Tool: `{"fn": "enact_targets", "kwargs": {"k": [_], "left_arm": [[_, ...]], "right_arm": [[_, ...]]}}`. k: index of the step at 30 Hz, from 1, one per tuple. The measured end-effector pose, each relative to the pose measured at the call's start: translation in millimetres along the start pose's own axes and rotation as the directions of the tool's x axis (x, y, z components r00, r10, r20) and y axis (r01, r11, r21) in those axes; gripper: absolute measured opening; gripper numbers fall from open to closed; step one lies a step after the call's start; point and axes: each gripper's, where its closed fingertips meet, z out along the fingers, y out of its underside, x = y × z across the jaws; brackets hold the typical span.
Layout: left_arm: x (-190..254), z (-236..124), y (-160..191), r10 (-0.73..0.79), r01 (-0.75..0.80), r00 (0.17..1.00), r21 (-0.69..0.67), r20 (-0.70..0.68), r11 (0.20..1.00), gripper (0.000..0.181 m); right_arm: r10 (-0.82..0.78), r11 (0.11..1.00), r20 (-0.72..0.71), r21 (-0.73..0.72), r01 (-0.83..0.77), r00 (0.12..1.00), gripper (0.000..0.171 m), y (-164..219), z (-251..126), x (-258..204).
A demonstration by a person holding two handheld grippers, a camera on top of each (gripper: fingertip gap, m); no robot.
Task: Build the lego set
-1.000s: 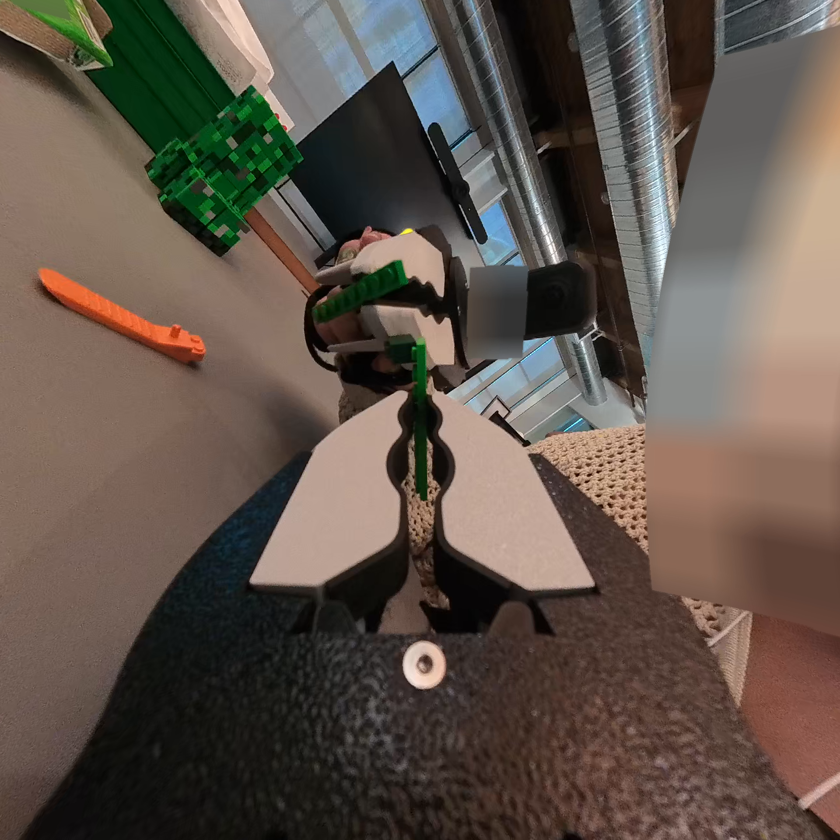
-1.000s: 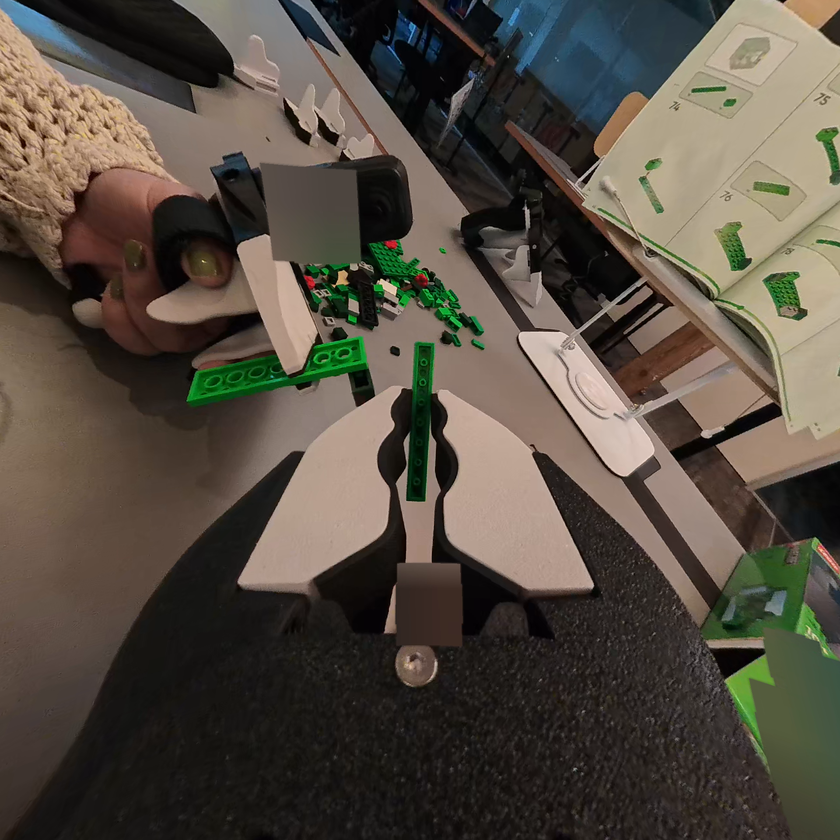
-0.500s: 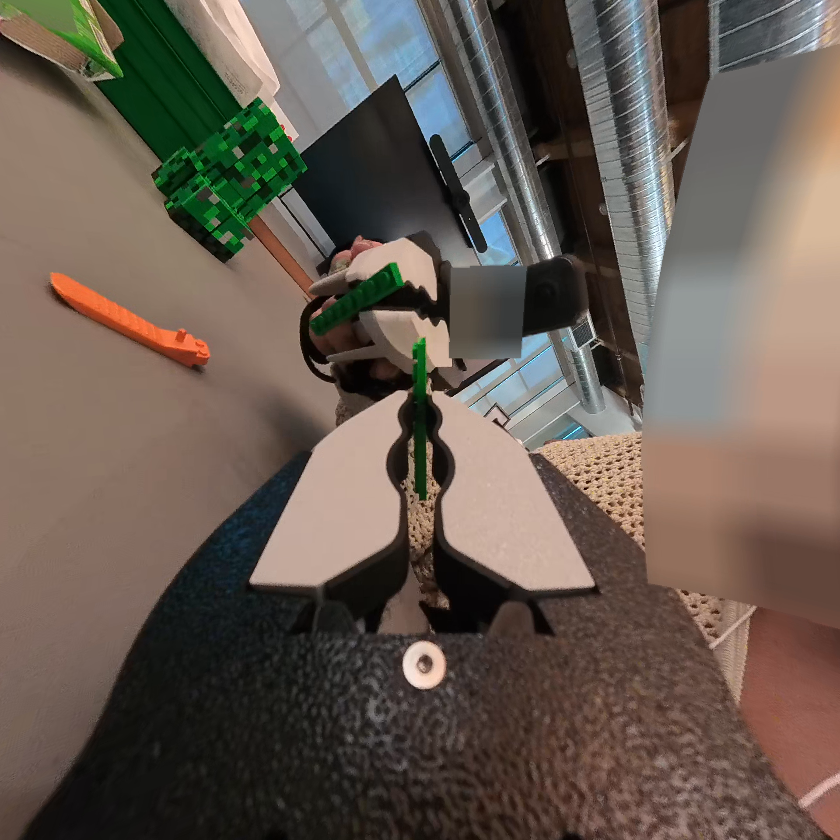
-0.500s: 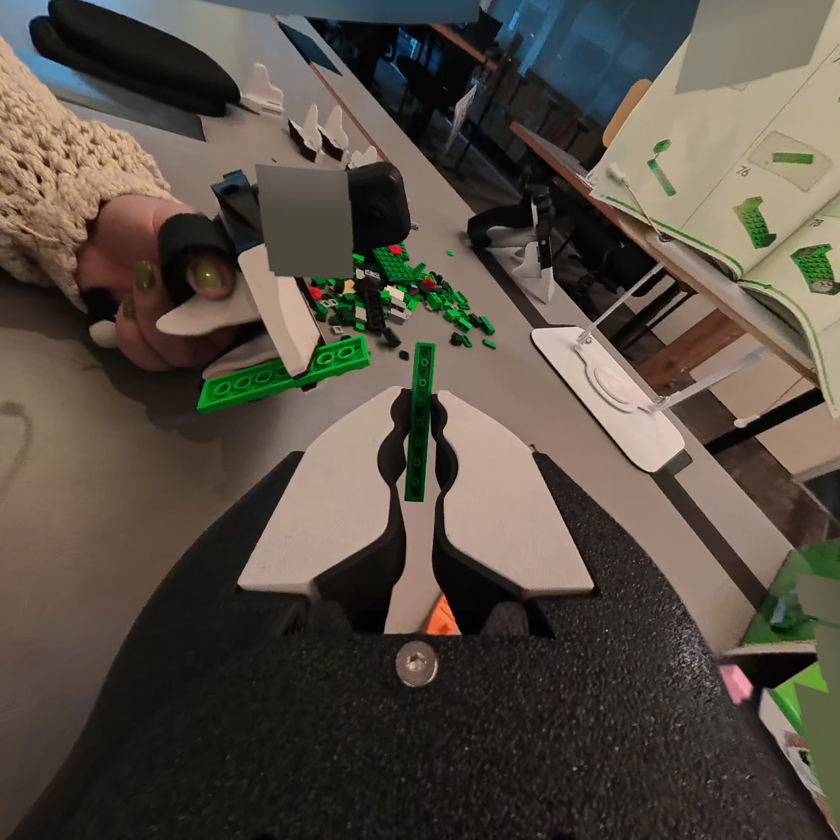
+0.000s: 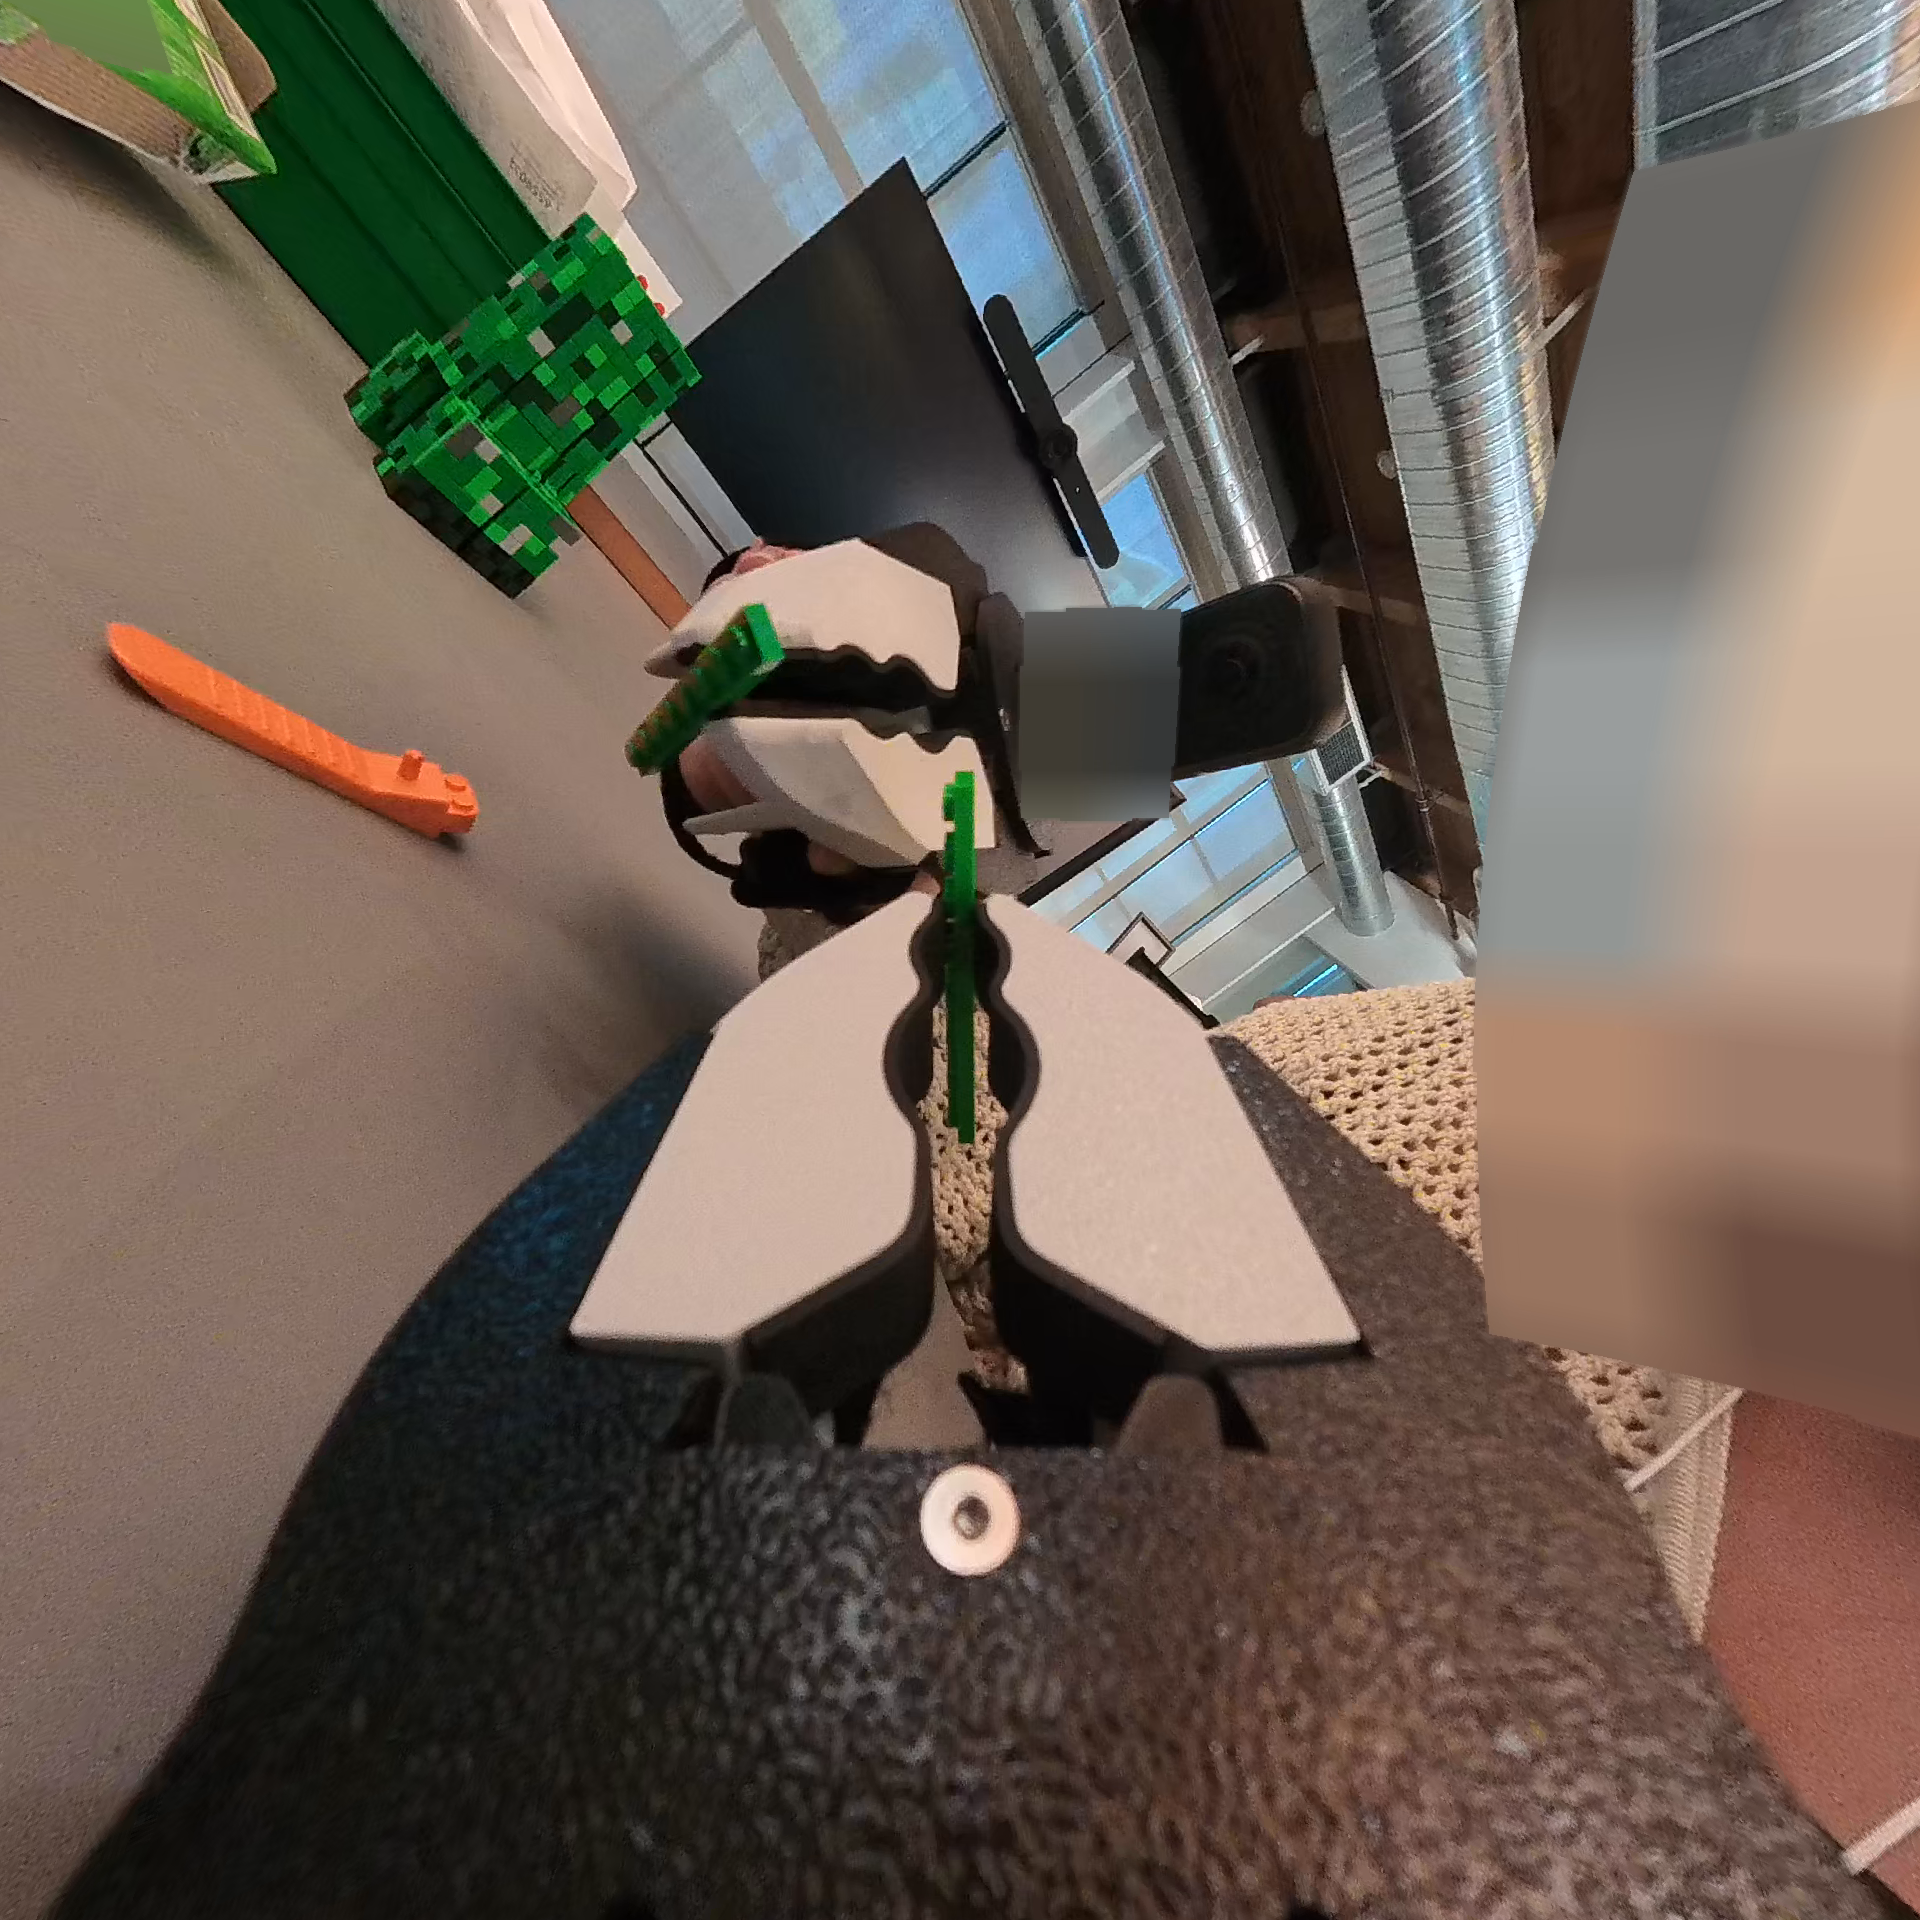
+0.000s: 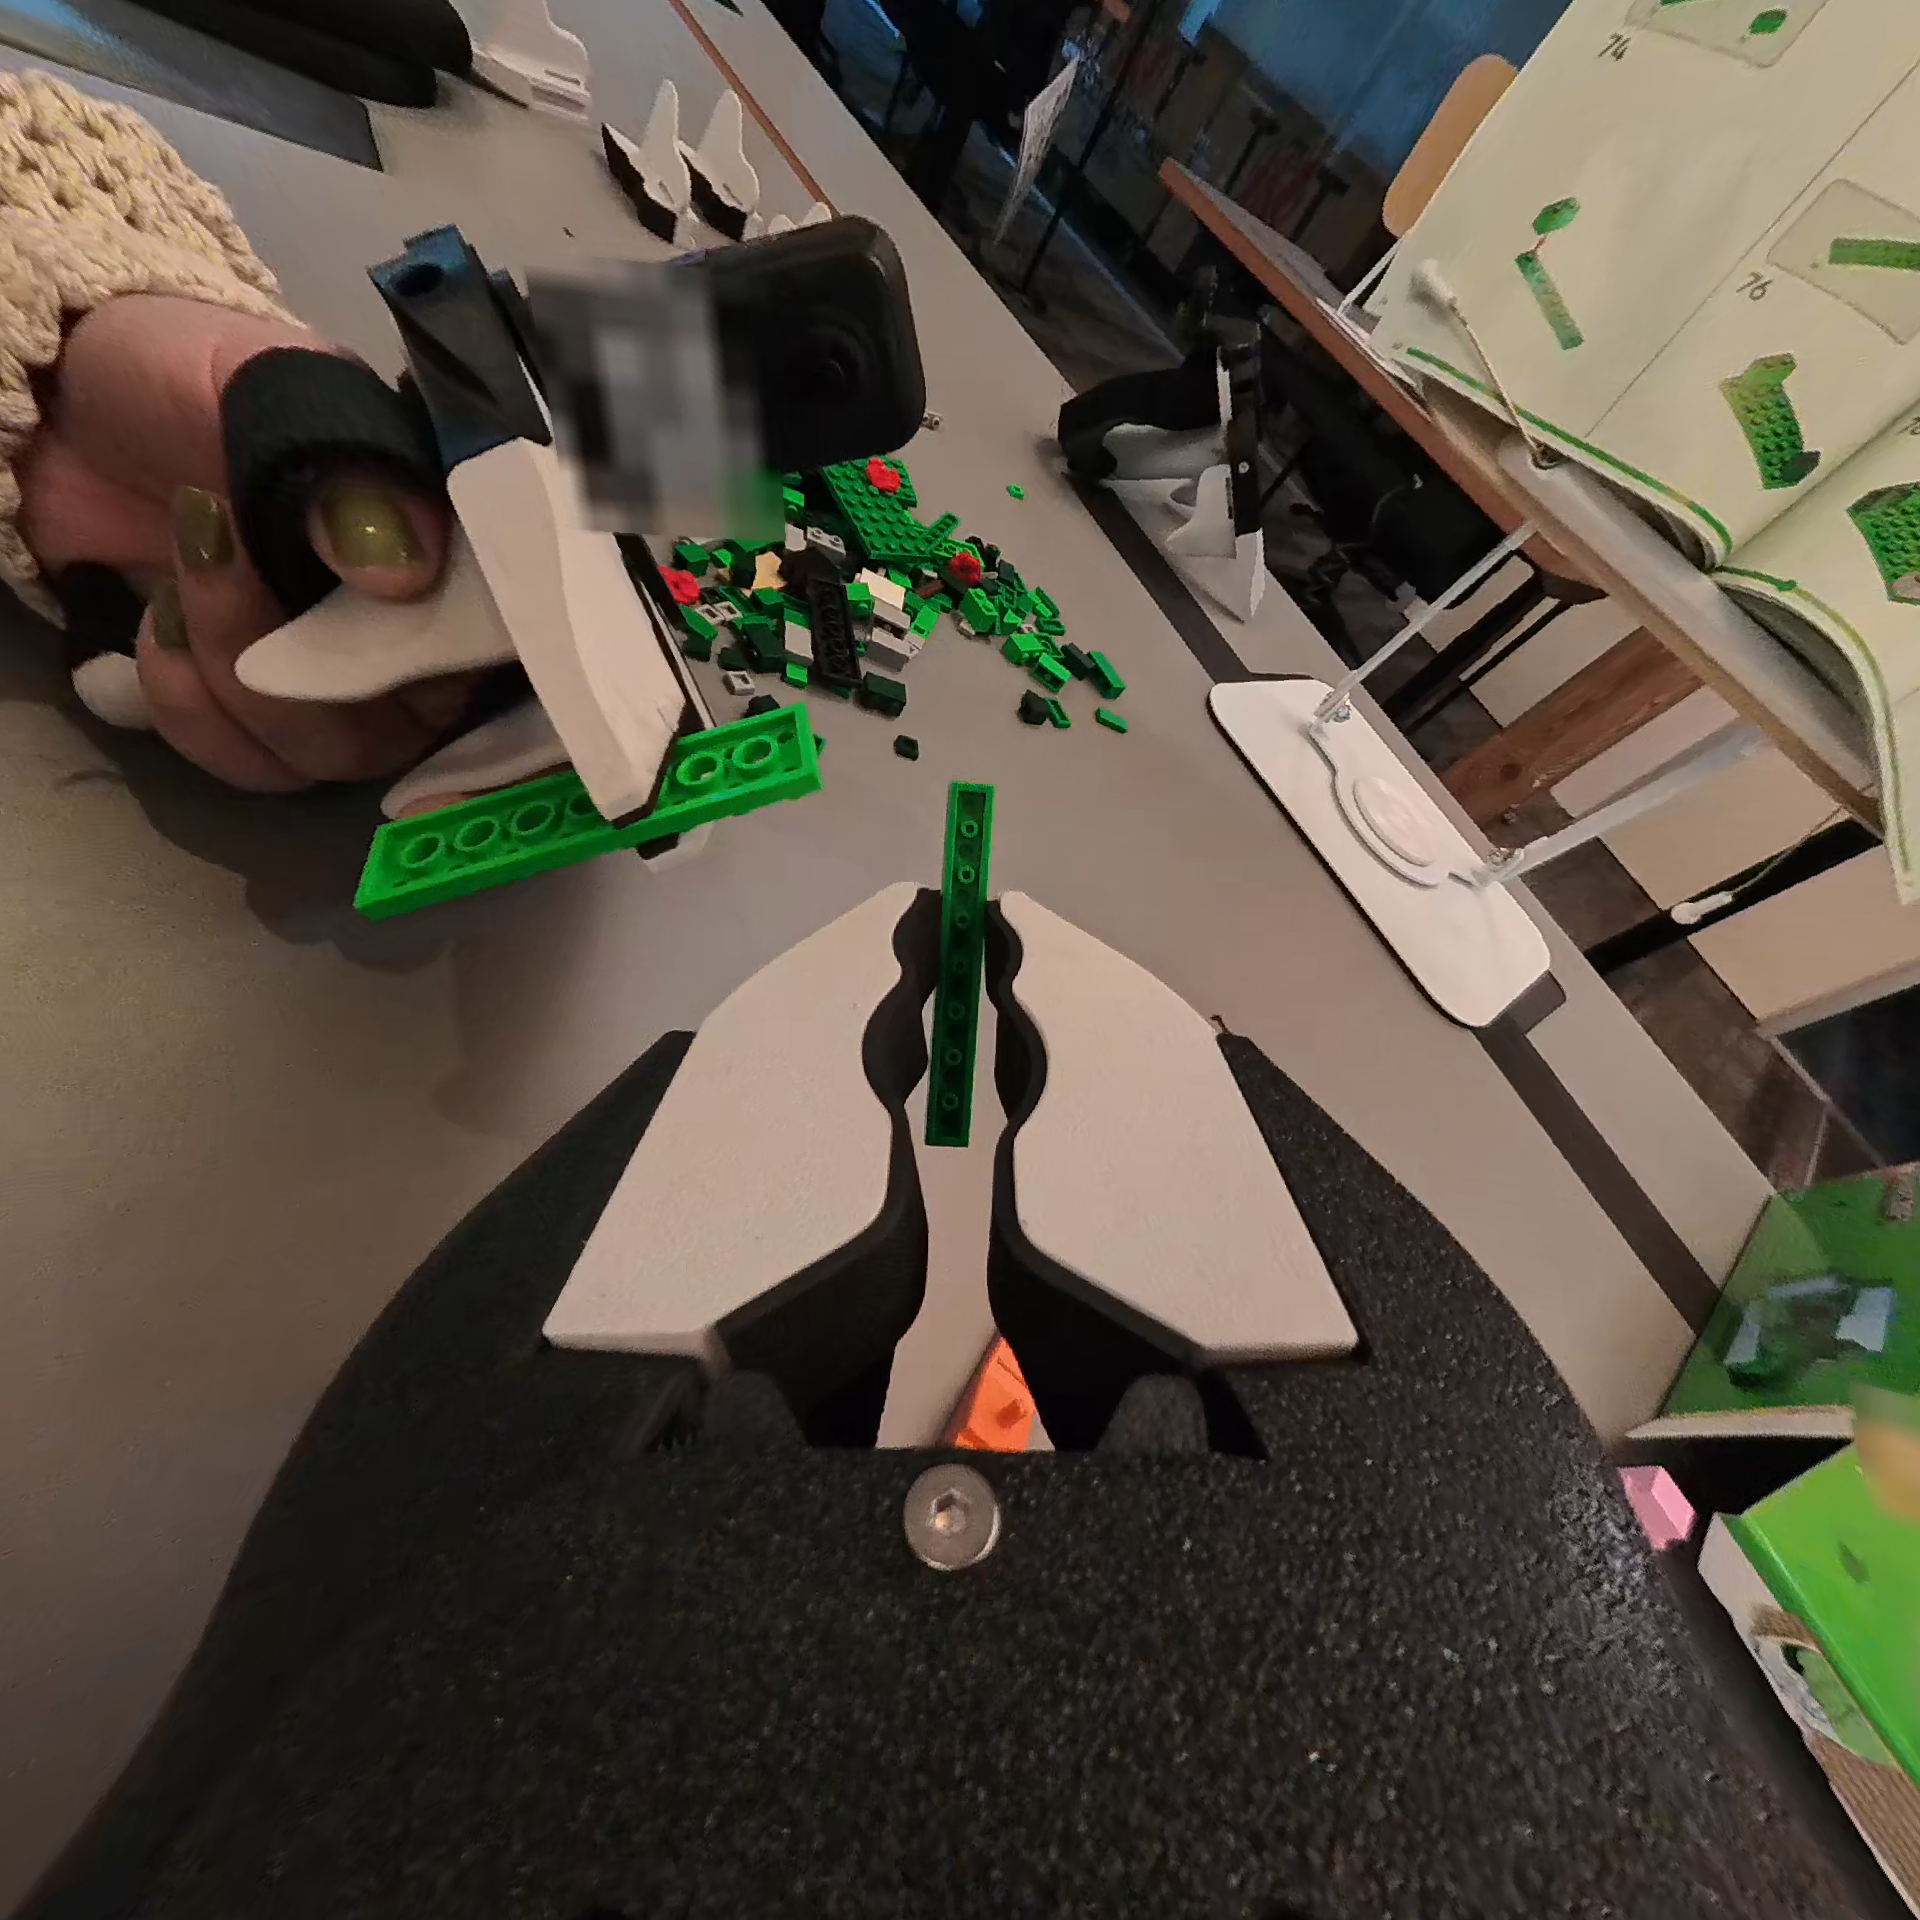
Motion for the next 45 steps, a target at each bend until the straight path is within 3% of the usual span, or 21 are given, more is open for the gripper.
{"fn": "enact_targets", "kwargs": {"k": [13, 17, 20, 22, 25, 28, 30, 36, 41, 45], "left_arm": [[-2.7, 1.5, 0.0, -0.003, 0.003, 1.0, -0.004, 0.0, 1.0, 0.003], [-1.7, 2.2, 0.5, 0.003, -0.003, 1.0, -0.007, 0.002, 1.0, 0.003], [0.7, 3.2, -3.8, 0.077, -0.077, 0.997, 0.023, 0.015, 0.997, 0.003], [3.0, -0.5, -12.4, 0.183, -0.188, 0.981, 0.074, 0.064, 0.979, 0.003], [-2.2, -18.9, -39.5, 0.375, -0.427, 0.885, 0.159, 0.276, 0.89, 0.003], [-5.1, -44.8, -67.6, 0.519, -0.667, 0.686, 0.155, 0.51, 0.729, 0.003], [-7.0, -58.0, -78.7, 0.549, -0.757, 0.561, 0.116, 0.62, 0.643, 0.003], [0.6, -58.2, -78.6, 0.645, -0.868, 0.383, 0.019, 0.661, 0.496, 0.003], [1.9, -59.8, -78.4, 0.654, -0.9, 0.292, -0.032, 0.698, 0.436, 0.003], [5.9, -67.9, -81.0, 0.638, -0.927, 0.171, -0.097, 0.751, 0.363, 0.003]], "right_arm": [[-0.007, 0.999, -0.006, -0.04, 0.007, 1.0, 0.008, 7.1, 3.8, 0.0], [-0.004, 0.993, -0.012, -0.121, 0.002, 1.0, 0.008, 21.6, 9.9, 0.0], [-0.001, 0.971, -0.083, -0.238, -0.019, 0.997, 0.008, 43.7, 18.1, 7.7], [0.029, 0.97, -0.149, -0.234, -0.064, 0.988, 0.008, 46.0, 25.6, 11.7], [0.021, 0.978, -0.272, -0.196, -0.077, 0.962, 0.008, 41.8, 33.9, 17.3], [-0.141, 0.958, -0.3, -0.281, 0.054, 0.943, 0.009, 48.2, 42.2, 14.3], [-0.149, 0.955, -0.282, -0.291, 0.063, 0.948, 0.008, 49.3, 45.7, 10.9], [-0.051, 0.945, -0.281, -0.325, -0.045, 0.958, 0.008, 62.9, 42.2, 17.1], [-0.042, 0.921, -0.245, -0.386, -0.057, 0.969, 0.008, 71.5, 43.2, 13.2], [-0.012, 0.921, -0.233, -0.381, -0.08, 0.972, 0.008, 69.8, 44.5, 12.4]]}}
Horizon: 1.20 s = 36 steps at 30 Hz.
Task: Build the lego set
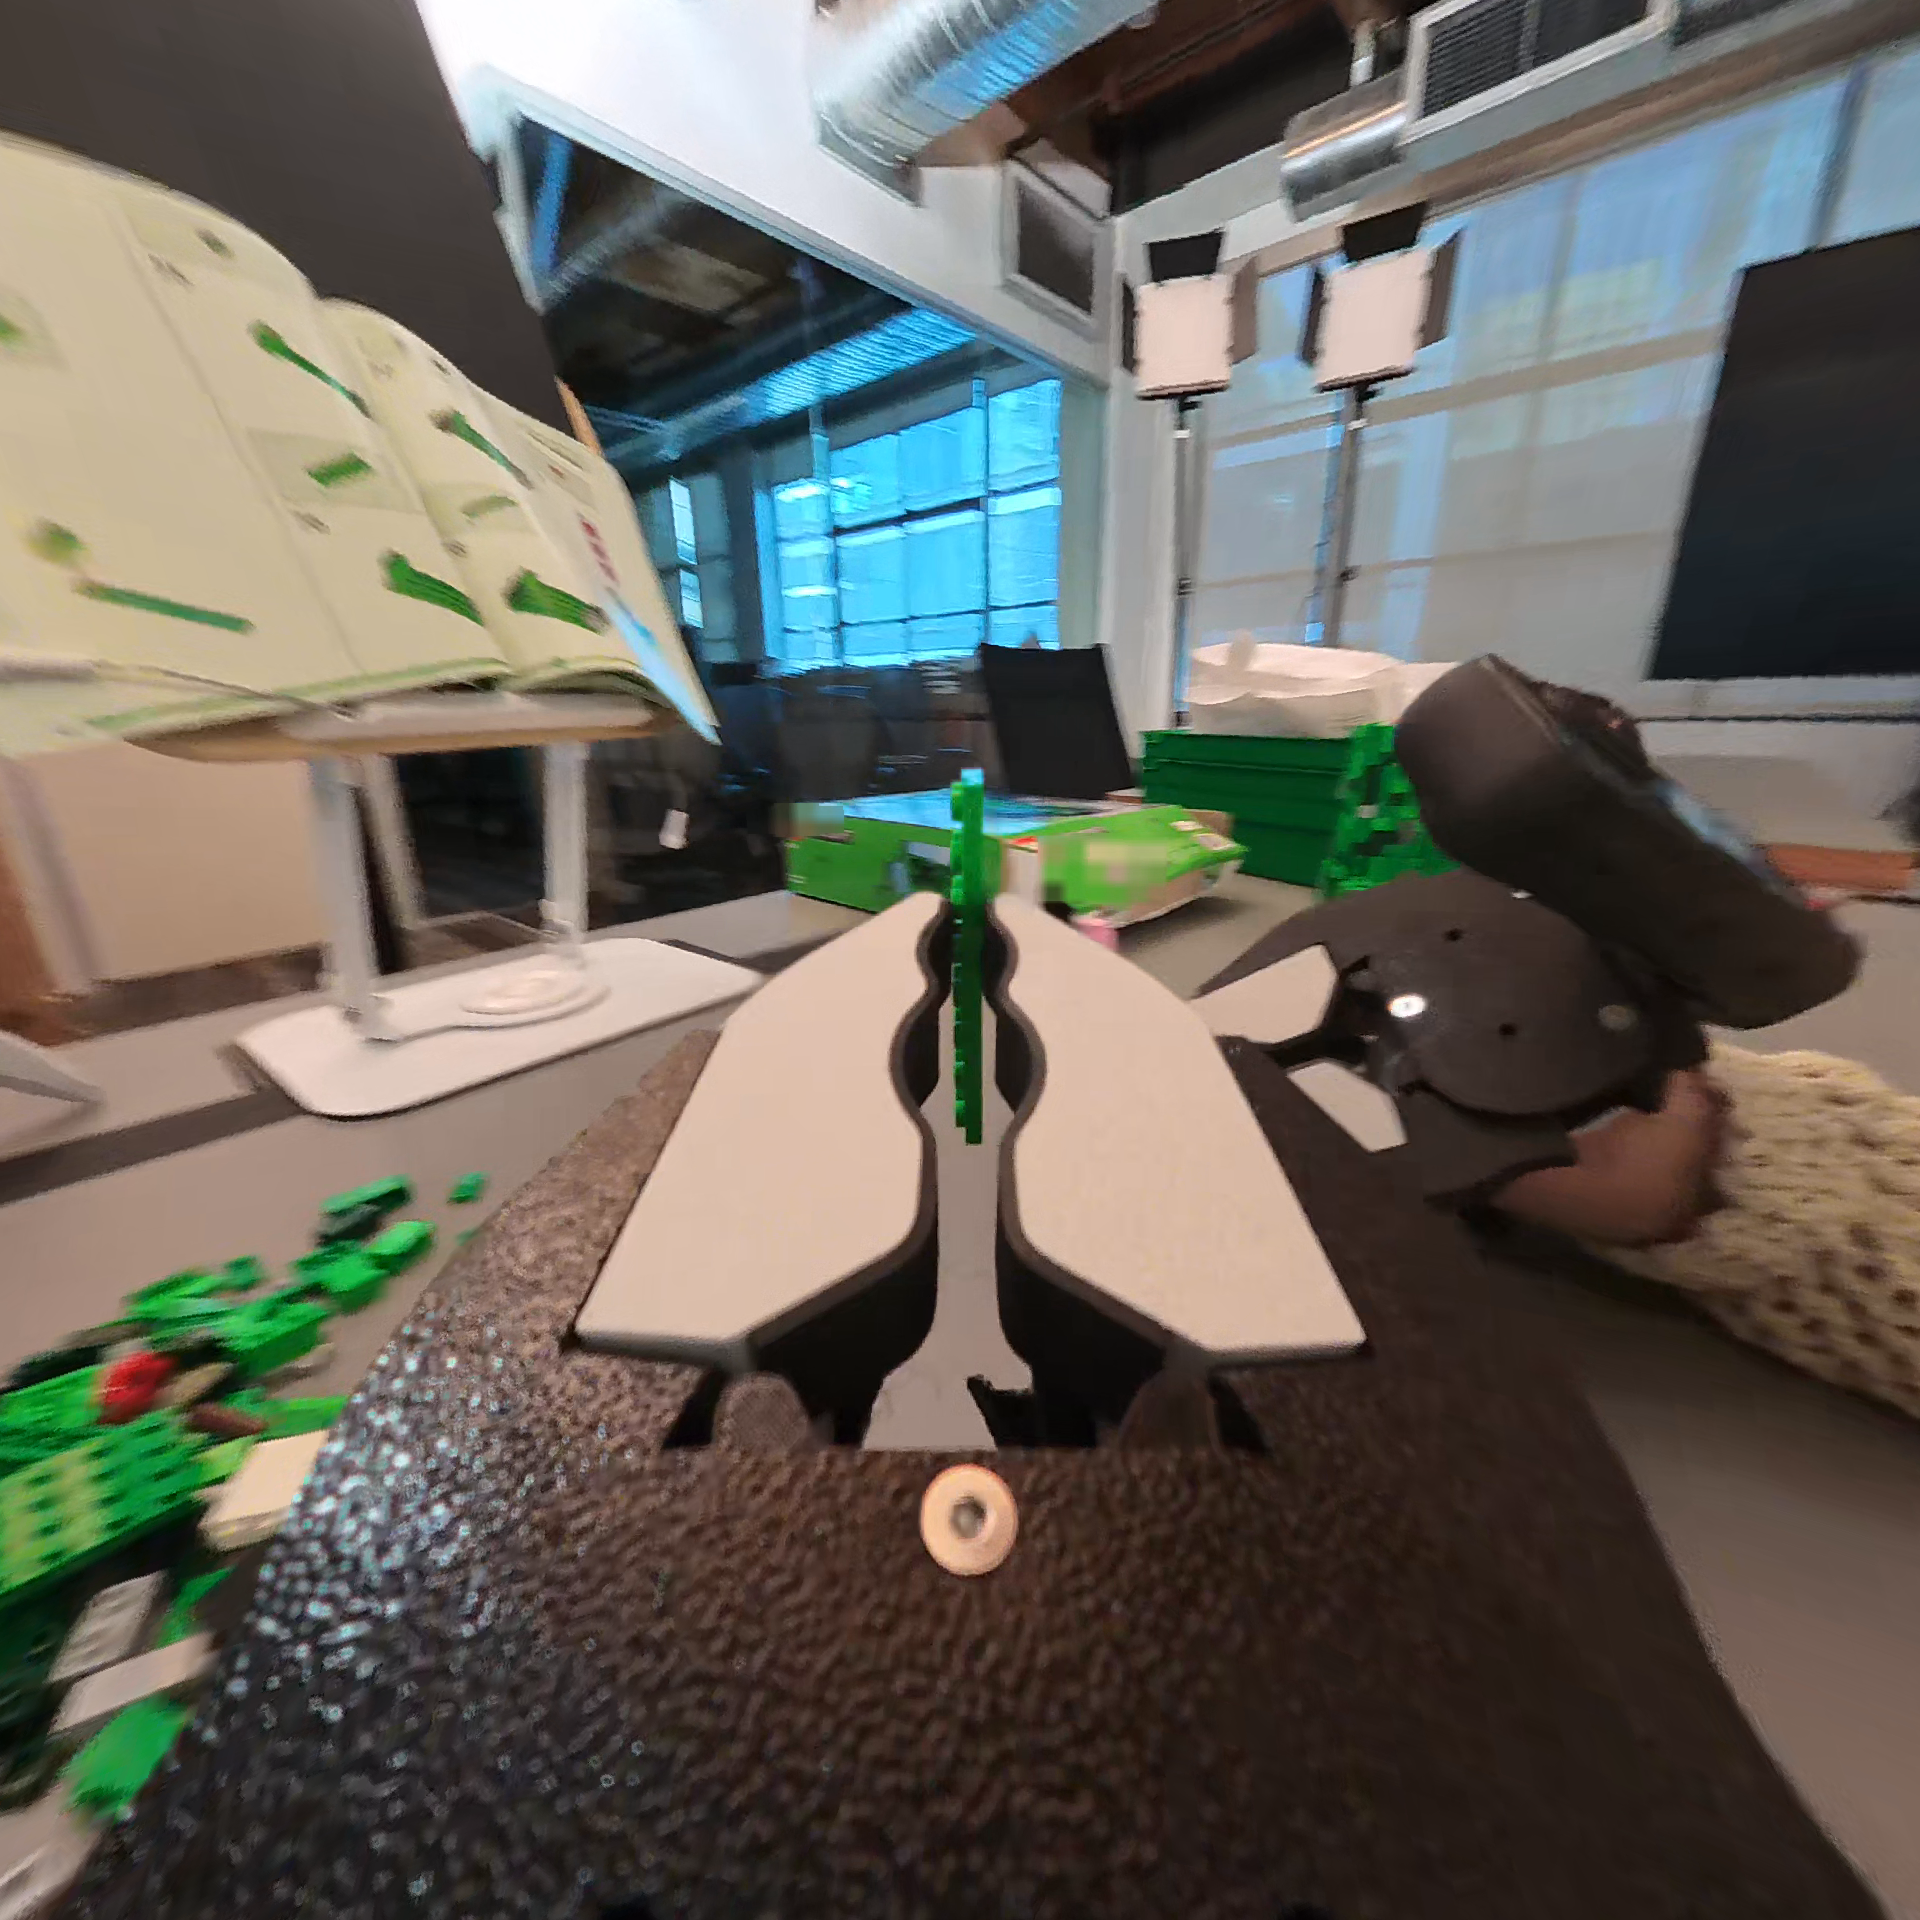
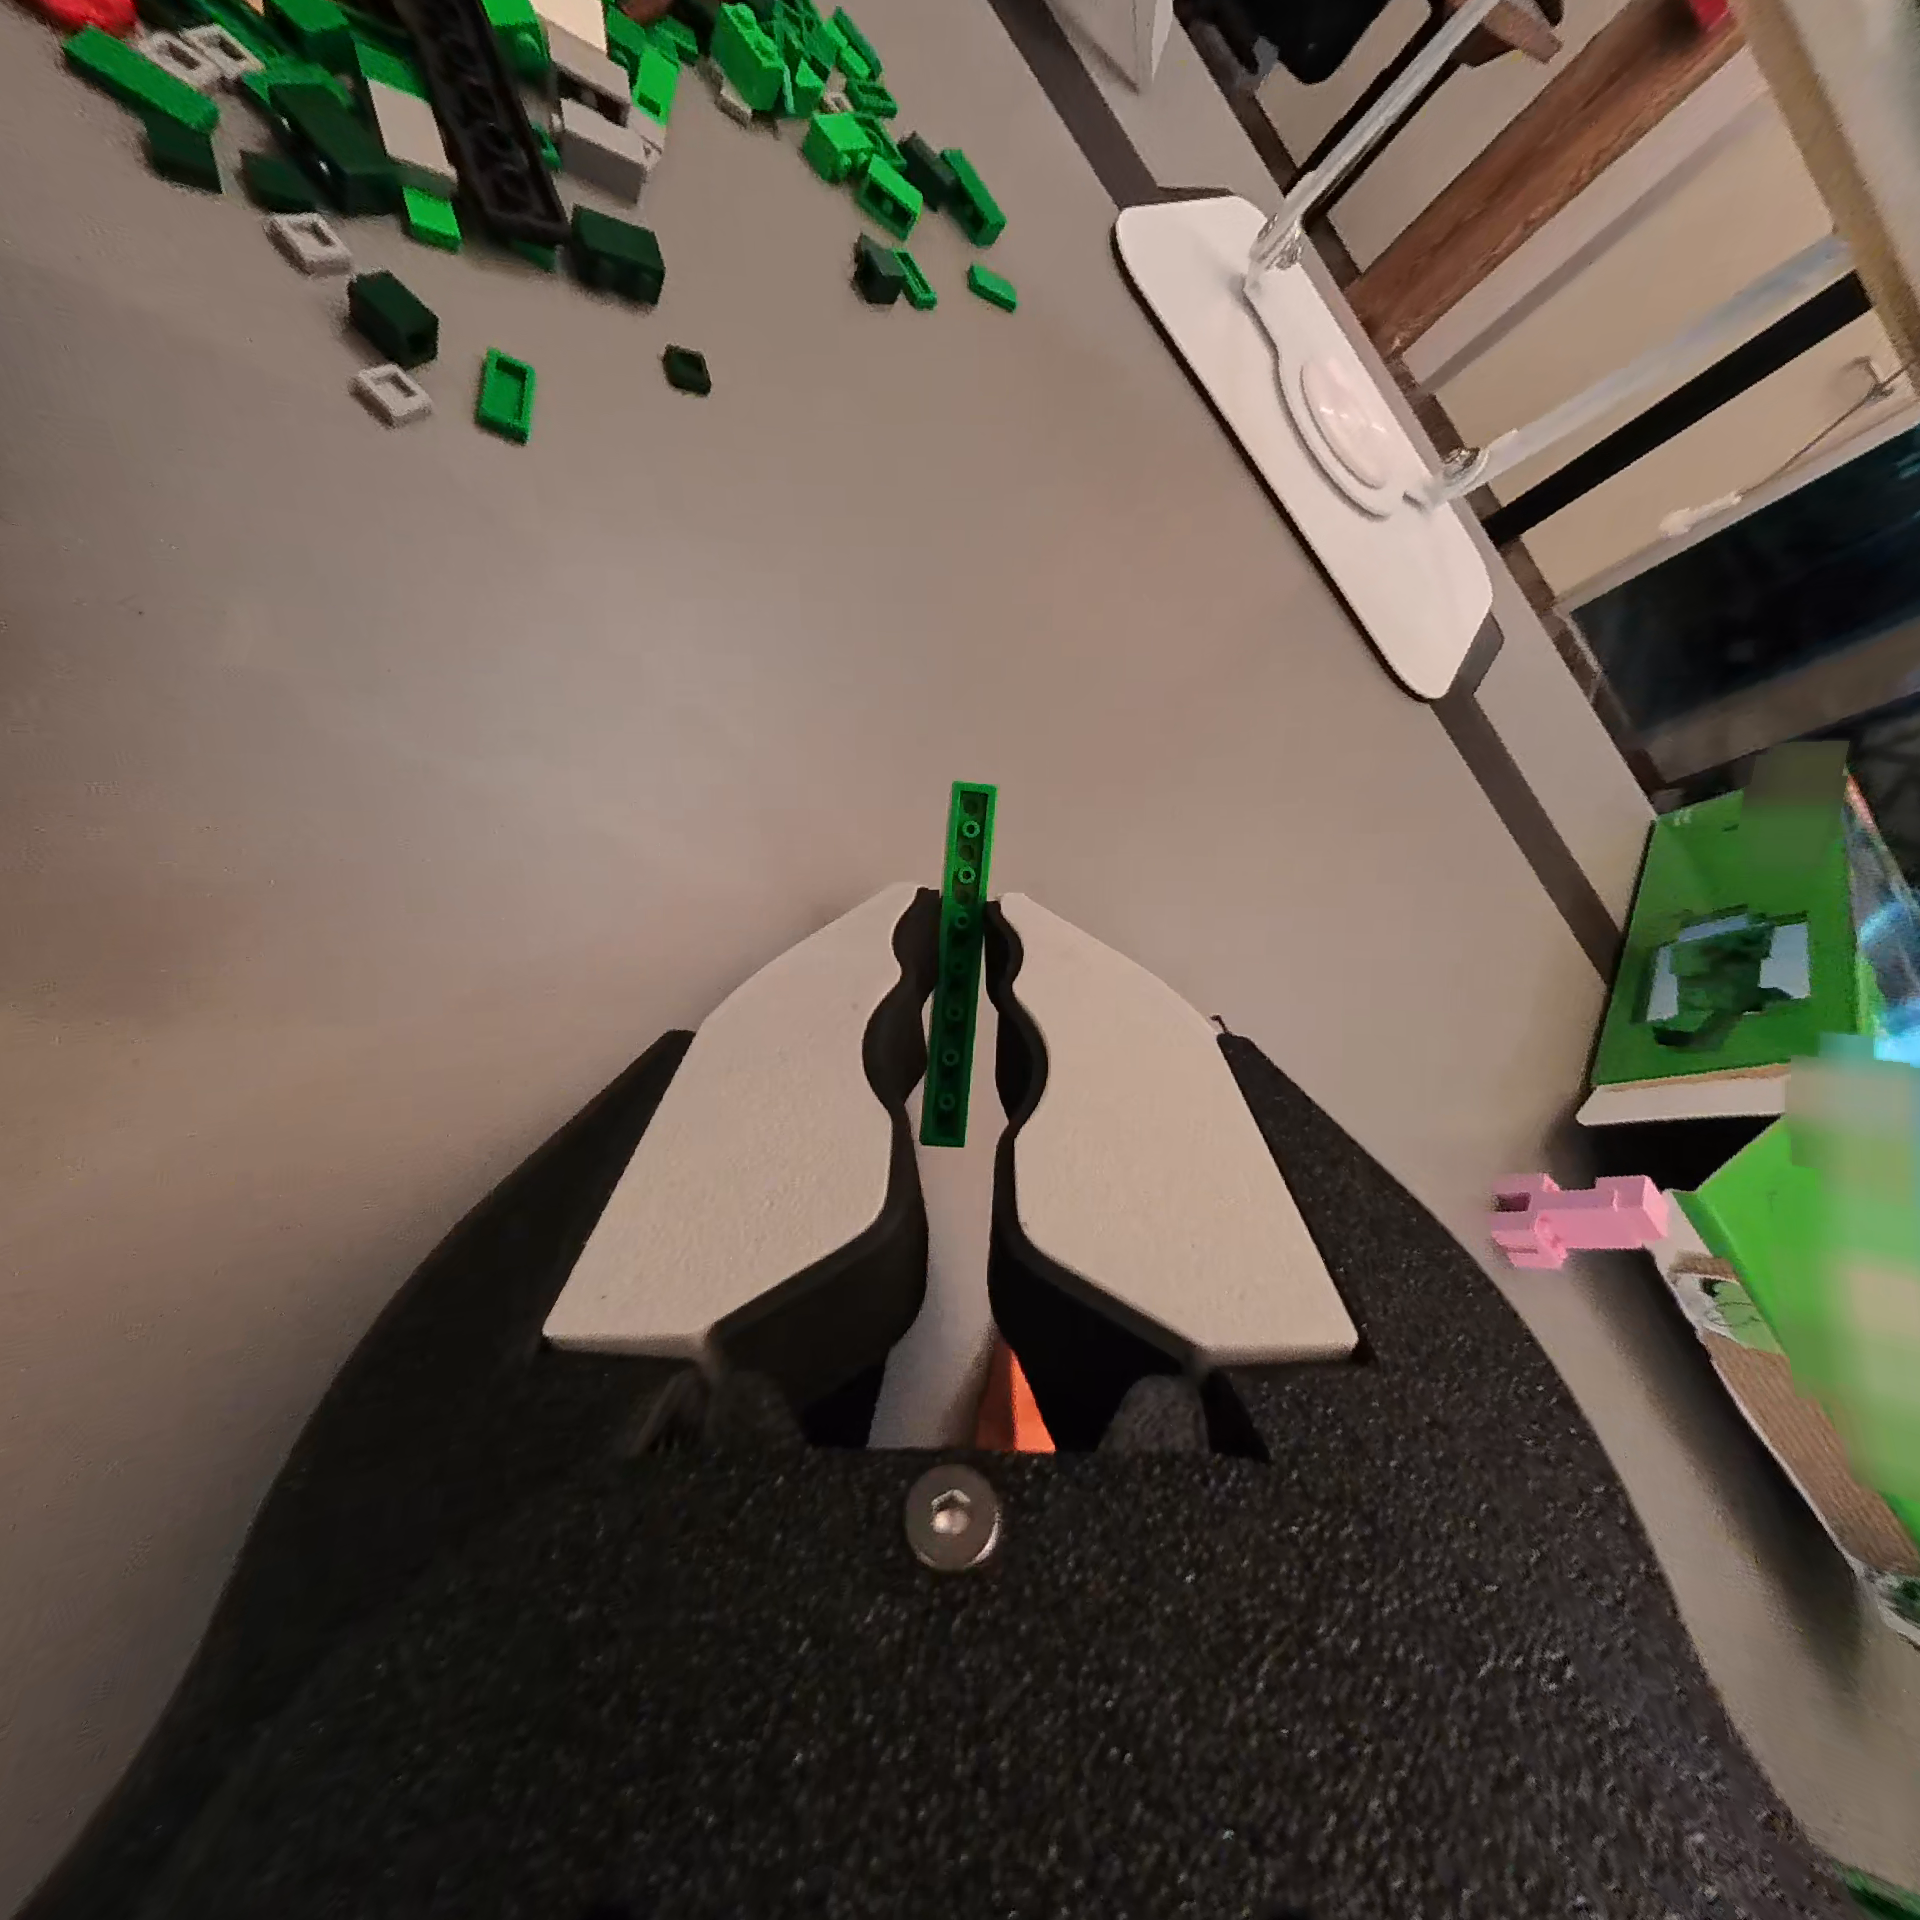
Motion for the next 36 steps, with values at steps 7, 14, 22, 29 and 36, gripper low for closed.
{"fn": "enact_targets", "kwargs": {"k": [7, 14, 22, 29, 36], "left_arm": [[-8.8, -4.6, -3.2, 0.196, -0.195, 0.976, -0.025, 0.091, 0.98, 0.003], [3.0, -0.6, 0.6, 0.28, -0.277, 0.959, -0.051, 0.043, 0.959, 0.003], [-16.7, -1.7, 7.7, 0.17, -0.162, 0.979, -0.075, 0.116, 0.984, 0.003], [-15.4, -5.1, 9.2, 0.154, -0.145, 0.983, -0.091, 0.102, 0.985, 0.003], [-11.6, -4.9, 9.9, 0.127, -0.12, 0.989, -0.092, 0.072, 0.988, 0.003]], "right_arm": [[0.021, 0.997, -0.04, 0.069, -0.018, 0.999, 0.008, -5.8, 6.9, 7.8], [0.019, 0.987, -0.079, 0.162, -0.006, 0.997, 0.008, -16.0, 1.4, 14.0], [0.006, 0.97, -0.077, 0.244, 0.013, 0.997, 0.008, -22.0, -9.3, 12.8], [0.005, 0.964, -0.072, 0.266, 0.014, 0.997, 0.008, -31.7, -6.9, 10.3], [0.011, 0.957, -0.064, 0.289, 0.008, 0.998, 0.008, -36.0, -6.4, 9.3]]}}
